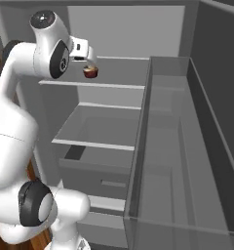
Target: Take the cupcake and cake from the fridge and place them on the empty tray on the dining counter.
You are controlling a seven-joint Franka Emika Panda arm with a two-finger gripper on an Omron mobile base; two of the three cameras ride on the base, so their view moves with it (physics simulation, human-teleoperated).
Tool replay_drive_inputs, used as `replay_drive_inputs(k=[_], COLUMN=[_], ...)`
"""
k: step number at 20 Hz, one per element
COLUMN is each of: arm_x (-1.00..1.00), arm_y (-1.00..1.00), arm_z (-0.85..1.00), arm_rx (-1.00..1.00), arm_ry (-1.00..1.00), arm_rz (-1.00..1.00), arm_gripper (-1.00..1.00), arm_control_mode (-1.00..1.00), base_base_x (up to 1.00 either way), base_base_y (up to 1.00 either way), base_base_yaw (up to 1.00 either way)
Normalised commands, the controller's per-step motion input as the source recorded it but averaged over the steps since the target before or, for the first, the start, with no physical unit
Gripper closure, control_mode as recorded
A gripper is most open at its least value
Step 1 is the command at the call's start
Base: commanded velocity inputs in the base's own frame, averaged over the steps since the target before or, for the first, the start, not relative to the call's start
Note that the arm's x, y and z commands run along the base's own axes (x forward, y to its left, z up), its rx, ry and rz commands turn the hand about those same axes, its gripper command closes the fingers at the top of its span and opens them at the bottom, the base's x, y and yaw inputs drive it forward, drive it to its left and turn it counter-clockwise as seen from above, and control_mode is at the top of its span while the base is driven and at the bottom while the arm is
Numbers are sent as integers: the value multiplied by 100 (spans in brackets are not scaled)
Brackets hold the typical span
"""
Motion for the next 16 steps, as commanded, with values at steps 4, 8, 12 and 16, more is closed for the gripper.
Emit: replay_drive_inputs(k=[4,8,12,16], arm_x=[58,45,38,42], arm_y=[0,0,0,0], arm_z=[-11,-9,-15,-22], arm_rx=[0,0,0,0], arm_ry=[6,0,0,0], arm_rz=[0,0,0,0], arm_gripper=[-100,-100,-100,-100], arm_control_mode=[-100,-100,-100,-100], base_base_x=[0,0,0,0], base_base_y=[0,0,0,0], base_base_yaw=[0,0,0,0])
